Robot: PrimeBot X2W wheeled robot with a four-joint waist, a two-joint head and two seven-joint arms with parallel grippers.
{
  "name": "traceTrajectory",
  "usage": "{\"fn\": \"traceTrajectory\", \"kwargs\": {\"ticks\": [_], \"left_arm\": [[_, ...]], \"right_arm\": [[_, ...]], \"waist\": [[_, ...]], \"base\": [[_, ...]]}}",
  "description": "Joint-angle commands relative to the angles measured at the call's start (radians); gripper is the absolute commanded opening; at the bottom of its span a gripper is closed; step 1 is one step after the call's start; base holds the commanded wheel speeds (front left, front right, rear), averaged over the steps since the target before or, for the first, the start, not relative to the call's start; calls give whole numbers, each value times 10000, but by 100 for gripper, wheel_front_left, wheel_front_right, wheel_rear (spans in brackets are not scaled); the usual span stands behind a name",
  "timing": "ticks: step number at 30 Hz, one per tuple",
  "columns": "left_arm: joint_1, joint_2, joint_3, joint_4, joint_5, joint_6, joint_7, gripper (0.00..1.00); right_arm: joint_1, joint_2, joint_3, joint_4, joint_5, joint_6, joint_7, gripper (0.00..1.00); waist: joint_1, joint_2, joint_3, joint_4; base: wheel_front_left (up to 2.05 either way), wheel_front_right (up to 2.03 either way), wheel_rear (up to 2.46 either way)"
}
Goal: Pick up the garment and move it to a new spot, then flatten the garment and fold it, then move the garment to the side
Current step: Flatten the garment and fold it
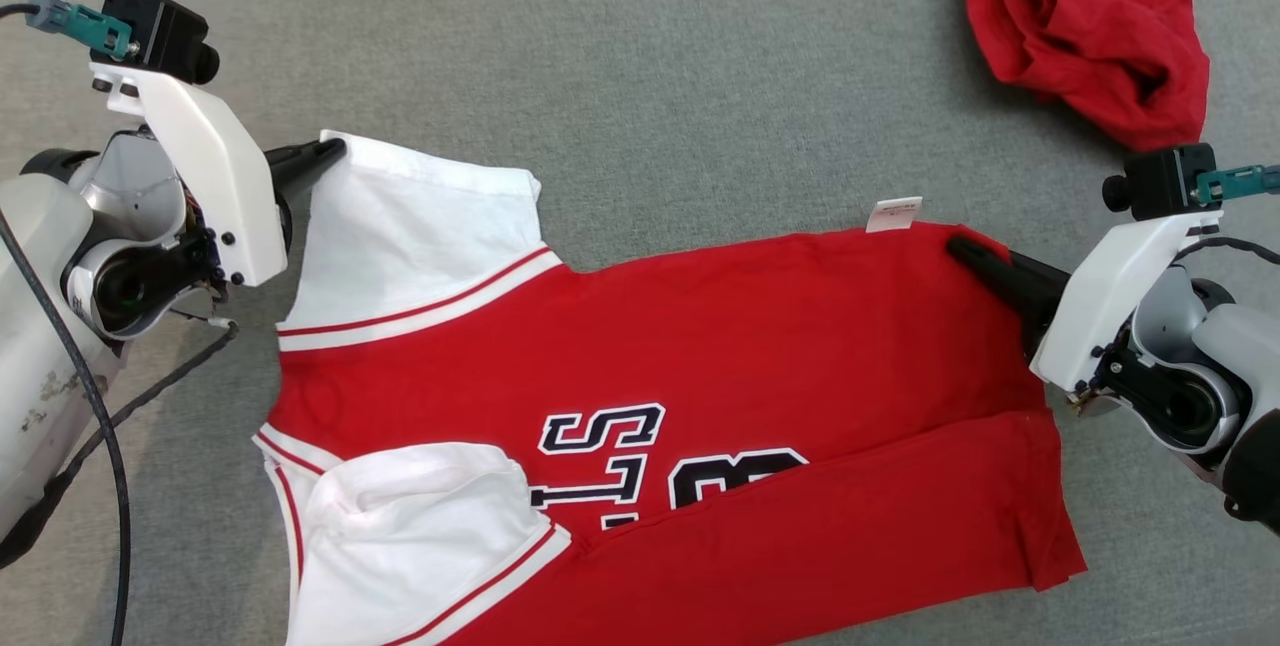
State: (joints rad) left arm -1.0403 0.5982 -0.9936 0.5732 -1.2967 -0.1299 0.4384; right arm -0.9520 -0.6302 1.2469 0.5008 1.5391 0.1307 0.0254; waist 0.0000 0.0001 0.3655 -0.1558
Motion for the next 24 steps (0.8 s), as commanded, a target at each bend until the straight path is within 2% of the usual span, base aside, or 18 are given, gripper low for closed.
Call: {"fn": "traceTrajectory", "kwargs": {"ticks": [1, 4, 15, 24], "left_arm": [[86, 93, 4, -78, -50, -12, -54, 0], [353, 134, 11, -539, -441, -12, -63, 0], [1189, 974, -159, -1672, -1502, -12, 603, 0], [1717, 1205, -320, -2640, -2111, -12, 1037, 0]], "right_arm": [[70, -45, -4, -2, -63, 4, -97, 0], [224, -163, -32, 7, -47, 4, -162, 0], [634, -501, 32, 194, 37, 4, 119, 0], [861, -577, 32, 405, 138, 4, 233, 0]], "waist": [[0, -1, -167, 121], [0, -1, -425, 255], [0, -1, -1208, 718], [0, -1, -1522, 1164]], "base": [[0, 0, 0], [0, 0, 0], [0, 0, 0], [0, 0, 0]]}}
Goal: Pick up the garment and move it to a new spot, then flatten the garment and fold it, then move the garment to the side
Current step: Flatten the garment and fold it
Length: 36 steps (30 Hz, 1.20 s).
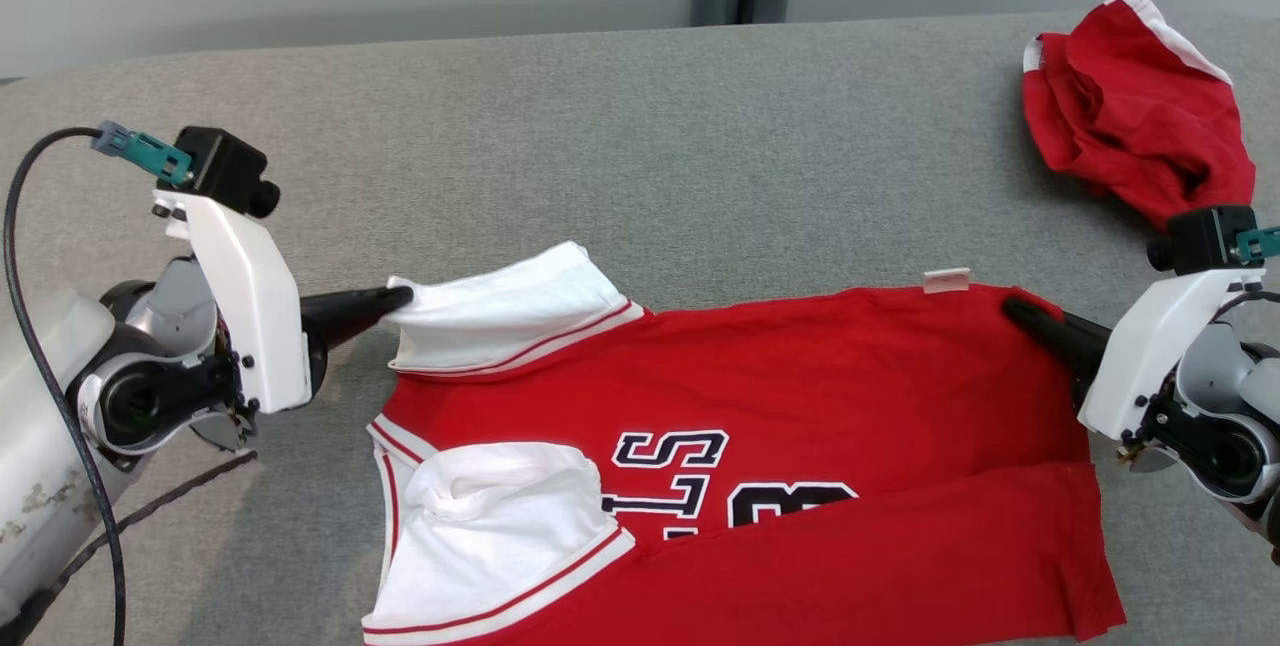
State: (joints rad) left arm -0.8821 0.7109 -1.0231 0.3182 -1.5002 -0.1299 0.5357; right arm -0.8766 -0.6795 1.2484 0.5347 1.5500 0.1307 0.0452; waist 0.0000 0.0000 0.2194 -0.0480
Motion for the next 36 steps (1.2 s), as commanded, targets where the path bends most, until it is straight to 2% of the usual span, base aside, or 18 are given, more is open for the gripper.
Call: {"fn": "traceTrajectory", "kwargs": {"ticks": [1, 17, 20, 21, 23, 28, 36], "left_arm": [[202, 95, -83, -193, -115, -12, 160, 0], [879, 557, -470, -1114, -922, 71, 1254, 0], [1044, 678, -519, -1308, -1040, 163, 1476, 0], [1237, 932, -579, -1698, -1272, 363, 1737, 0], [1323, 994, -619, -1818, -1394, 418, 1830, 0], [1663, 1133, -786, -1983, -1586, 537, 2066, 0], [2042, 1403, -805, -2345, -1878, 669, 2174, 0]], "right_arm": [[138, -101, 14, 69, 18, 4, 34, 0], [671, -730, 83, -495, 71, 4, 516, 0], [628, -831, 90, -581, 246, 4, 923, 0], [373, -1139, 85, -654, 809, 4, 2135, 0], [252, -1291, 101, -663, 794, 4, 2386, 0], [315, -1275, 145, -593, 621, 4, 2683, 0], [538, -1174, 175, -473, 465, 4, 2495, 0]], "waist": [[0, 0, -95, 137], [0, 0, -667, 497], [0, 0, -704, 478], [0, 0, -785, 422], [0, 0, -847, 402], [0, 0, -980, 364], [0, 0, -1050, 369]], "base": [[0, 0, 0], [0, 0, 0], [0, 0, 0], [0, 0, 0], [0, 0, 0], [0, 0, 0], [0, 0, 0]]}}
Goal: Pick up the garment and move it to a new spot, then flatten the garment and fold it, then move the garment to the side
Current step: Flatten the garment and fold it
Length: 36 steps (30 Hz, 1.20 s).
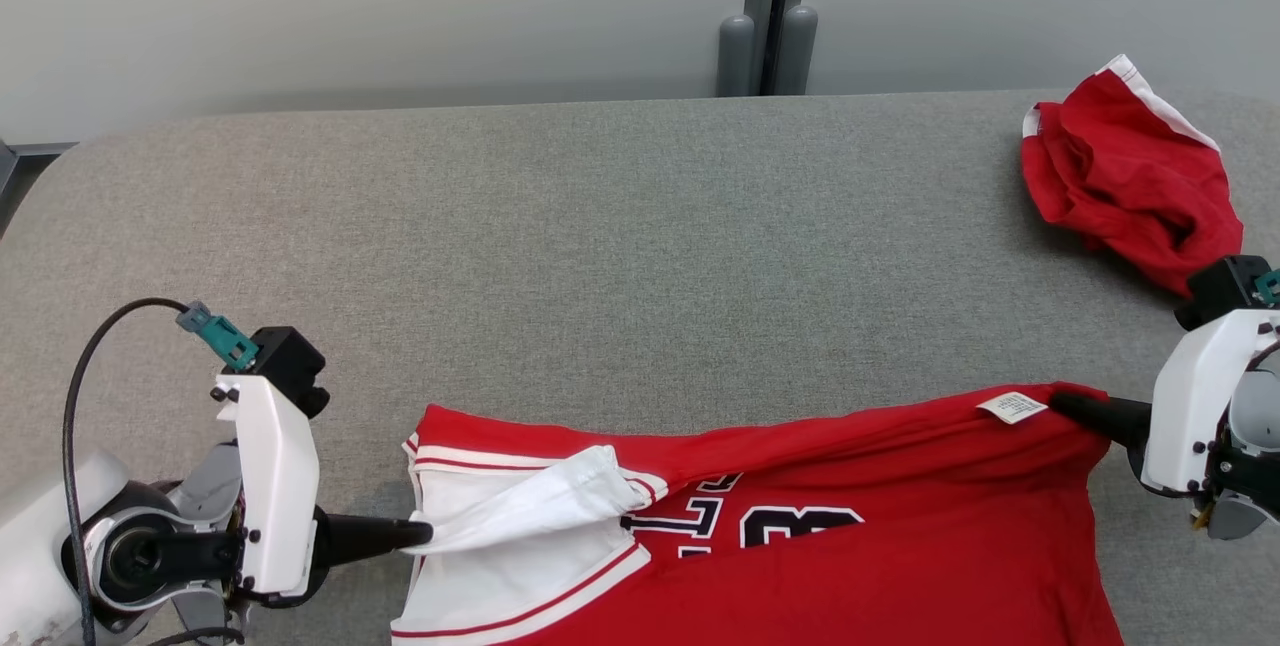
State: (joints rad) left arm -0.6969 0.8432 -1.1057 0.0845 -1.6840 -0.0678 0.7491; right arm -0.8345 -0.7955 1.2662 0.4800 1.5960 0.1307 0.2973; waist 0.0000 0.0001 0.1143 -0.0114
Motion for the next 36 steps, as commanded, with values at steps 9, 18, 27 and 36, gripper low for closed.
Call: {"fn": "traceTrajectory", "kwargs": {"ticks": [9, 18, 27, 36], "left_arm": [[589, 350, -95, -548, -318, 192, 144, 0], [1012, 501, -138, -968, -444, 239, -5, 0], [1492, 403, -197, -1102, -615, 99, -306, 0], [1707, 295, -232, -1061, -689, -20, -389, 0]], "right_arm": [[354, 78, 26, 11, -76, 4, 295, 0], [439, -119, 41, -327, -152, 4, 444, 0], [651, -404, 54, -646, -151, 4, 632, 0], [890, -507, 73, -711, -61, 4, 960, 0]], "waist": [[0, -1, 42, -86], [0, -1, 251, -113], [0, -1, 247, -54], [0, -1, 242, -14]], "base": [[0, 0, 0], [0, 0, 0], [0, 0, 0], [0, 0, 0]]}}
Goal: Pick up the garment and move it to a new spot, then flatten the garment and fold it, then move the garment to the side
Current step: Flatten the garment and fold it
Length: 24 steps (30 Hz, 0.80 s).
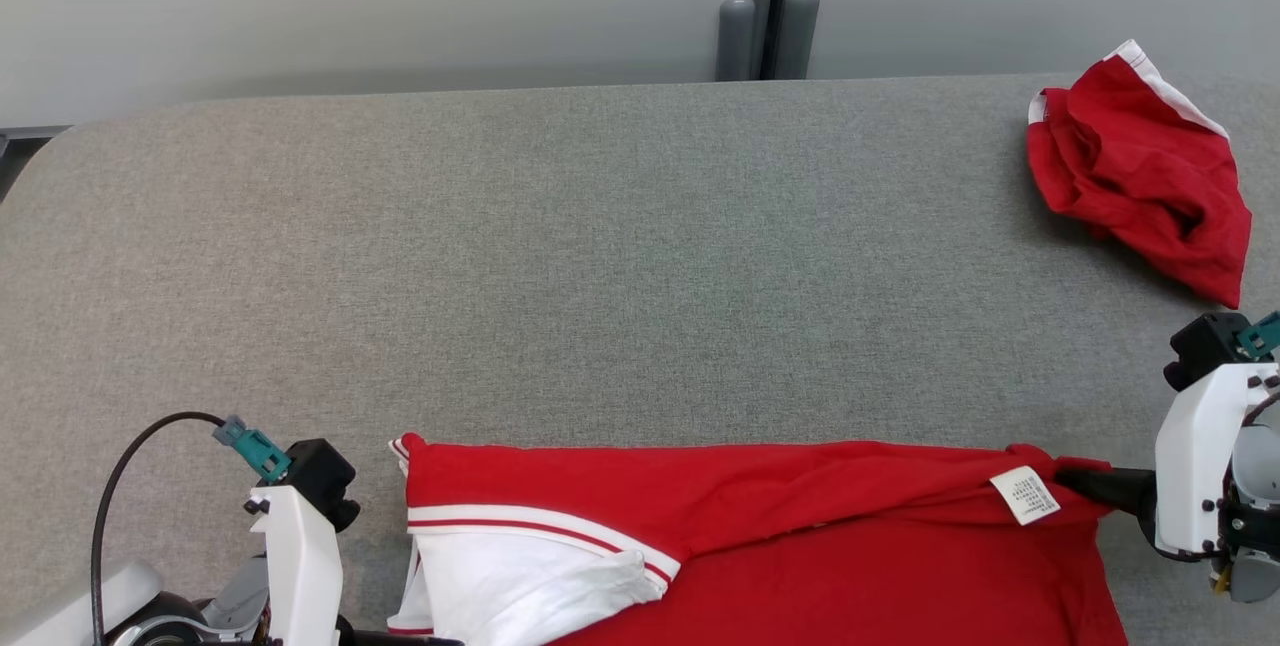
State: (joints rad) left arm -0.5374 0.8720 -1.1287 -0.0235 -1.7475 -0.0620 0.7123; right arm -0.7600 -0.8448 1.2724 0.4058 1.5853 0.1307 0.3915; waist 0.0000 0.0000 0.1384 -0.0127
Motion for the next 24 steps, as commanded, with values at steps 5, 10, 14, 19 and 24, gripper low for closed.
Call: {"fn": "traceTrajectory", "kwargs": {"ticks": [5, 10, 14, 19, 24], "left_arm": [[213, 31, -14, 46, -70, -70, -14, 0], [244, 41, -38, 53, -148, 20, 34, 0], [304, 120, -61, 3, 10, -17, -24, 83], [254, 206, 179, -54, 48, -69, -337, 100], [89, 440, 581, -240, -22, -167, -764, 100]], "right_arm": [[263, -29, 18, 95, 149, 4, 240, 7], [336, -19, 10, 204, 268, 4, 325, 100], [463, -87, -66, 222, 359, 4, 117, 100], [609, -279, -261, -12, 591, 4, -271, 100], [801, -616, -483, -412, 859, 4, -697, 100]], "waist": [[0, 0, -8, -29], [0, 0, -55, -73], [0, 0, -118, -99], [0, 0, -220, -103], [0, 0, -296, -93]], "base": [[0, 0, 0], [0, 0, 0], [0, 0, 0], [0, 0, 0], [0, 0, 0]]}}
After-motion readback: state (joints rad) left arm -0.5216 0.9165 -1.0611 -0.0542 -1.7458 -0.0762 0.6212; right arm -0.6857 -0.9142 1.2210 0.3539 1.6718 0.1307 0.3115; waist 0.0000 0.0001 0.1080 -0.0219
